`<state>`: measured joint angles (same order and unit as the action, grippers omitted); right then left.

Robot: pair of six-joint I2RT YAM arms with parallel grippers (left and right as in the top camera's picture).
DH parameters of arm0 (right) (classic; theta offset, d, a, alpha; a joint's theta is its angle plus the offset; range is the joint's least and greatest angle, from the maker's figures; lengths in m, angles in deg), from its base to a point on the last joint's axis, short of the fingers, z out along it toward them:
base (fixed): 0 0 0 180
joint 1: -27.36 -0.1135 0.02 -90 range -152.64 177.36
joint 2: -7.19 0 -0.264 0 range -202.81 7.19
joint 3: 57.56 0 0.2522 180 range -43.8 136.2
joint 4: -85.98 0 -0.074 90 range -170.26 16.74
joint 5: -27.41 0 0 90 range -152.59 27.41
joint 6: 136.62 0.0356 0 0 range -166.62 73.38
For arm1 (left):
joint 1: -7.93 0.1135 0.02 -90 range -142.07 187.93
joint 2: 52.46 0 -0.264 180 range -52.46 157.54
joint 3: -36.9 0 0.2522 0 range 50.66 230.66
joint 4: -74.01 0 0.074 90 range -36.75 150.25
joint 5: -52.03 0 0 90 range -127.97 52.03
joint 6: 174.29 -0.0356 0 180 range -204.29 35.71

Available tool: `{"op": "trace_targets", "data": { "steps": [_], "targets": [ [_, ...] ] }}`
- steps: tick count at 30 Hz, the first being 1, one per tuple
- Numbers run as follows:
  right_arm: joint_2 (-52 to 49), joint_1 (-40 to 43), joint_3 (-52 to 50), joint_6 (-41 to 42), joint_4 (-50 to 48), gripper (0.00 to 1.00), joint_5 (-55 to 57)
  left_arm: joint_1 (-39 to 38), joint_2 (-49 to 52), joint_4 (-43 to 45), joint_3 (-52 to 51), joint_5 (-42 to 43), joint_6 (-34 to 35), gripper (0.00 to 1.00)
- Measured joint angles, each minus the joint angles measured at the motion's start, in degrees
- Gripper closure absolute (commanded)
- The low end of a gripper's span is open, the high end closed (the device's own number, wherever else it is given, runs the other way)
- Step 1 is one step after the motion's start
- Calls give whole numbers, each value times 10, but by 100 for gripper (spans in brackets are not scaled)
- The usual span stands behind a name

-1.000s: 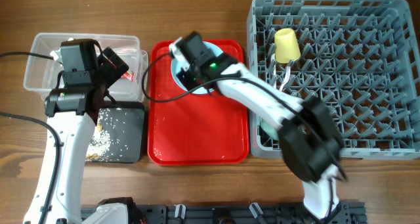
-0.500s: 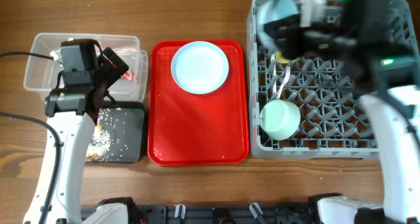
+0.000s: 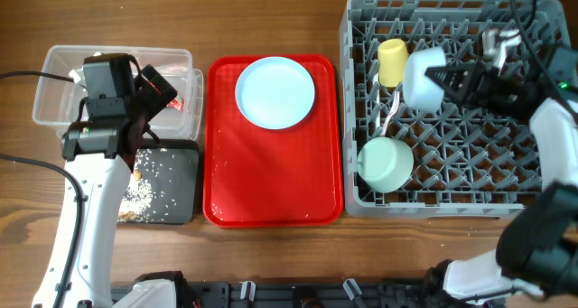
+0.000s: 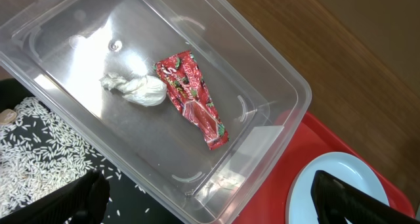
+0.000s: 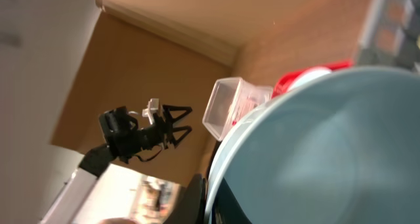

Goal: Sort waste into correct bins and load items into the dishwasher rack
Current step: 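Grasp the light-blue bowl and carry it right into the rack, then release the light-blue bowl upside down in the rack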

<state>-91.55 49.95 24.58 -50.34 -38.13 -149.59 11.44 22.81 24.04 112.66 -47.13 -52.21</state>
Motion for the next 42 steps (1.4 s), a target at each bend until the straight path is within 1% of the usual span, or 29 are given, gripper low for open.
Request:
{"op": "trace_targets", "data": {
  "steps": [6, 12, 13, 14, 15, 19, 20, 21, 23, 27, 29, 34, 38, 42],
  "targets": [
    [-63, 1, -18, 0, -9, 96, -13, 0, 0, 0, 0, 0, 0, 0],
    [-65, 17, -17, 7, -8, 96, 9, 0, 0, 0, 0, 0, 0, 0],
    [-65, 24, -14, 9, -5, 94, 15, 0, 0, 0, 0, 0, 0, 0],
    [-65, 29, -13, 9, 0, 91, 23, 0, 0, 0, 0, 0, 0, 0],
    [-65, 37, -12, 9, 6, 79, 32, 0, 0, 0, 0, 0, 0, 0],
    [-65, 66, -13, 11, 33, 54, 92, 0, 0, 0, 0, 0, 0, 0],
    [-65, 71, -14, 11, 38, 51, 101, 0, 0, 0, 0, 0, 0, 0],
    [-65, 75, -14, 11, 42, 45, 109, 0, 0, 0, 0, 0, 0, 0],
    [-65, 84, -14, 11, 50, 41, 126, 0, 0, 0, 0, 0, 0, 0],
    [-65, 108, -6, 17, 82, 38, 153, 0, 0, 0, 0, 0, 0, 0],
    [-65, 115, 5, 21, 96, 39, 173, 0, 0, 0, 0, 0, 0, 0],
    [-38, 120, 79, 52, 153, 38, 338, 0, 0, 0, 0, 0, 0, 0],
    [-2, 97, 98, 67, 166, 38, 440, 0, 0, 0, 0, 0, 0, 0],
    [34, 70, 99, 71, 162, 38, 498, 0, 0, 0, 0, 0, 0, 0]
  ]
}}
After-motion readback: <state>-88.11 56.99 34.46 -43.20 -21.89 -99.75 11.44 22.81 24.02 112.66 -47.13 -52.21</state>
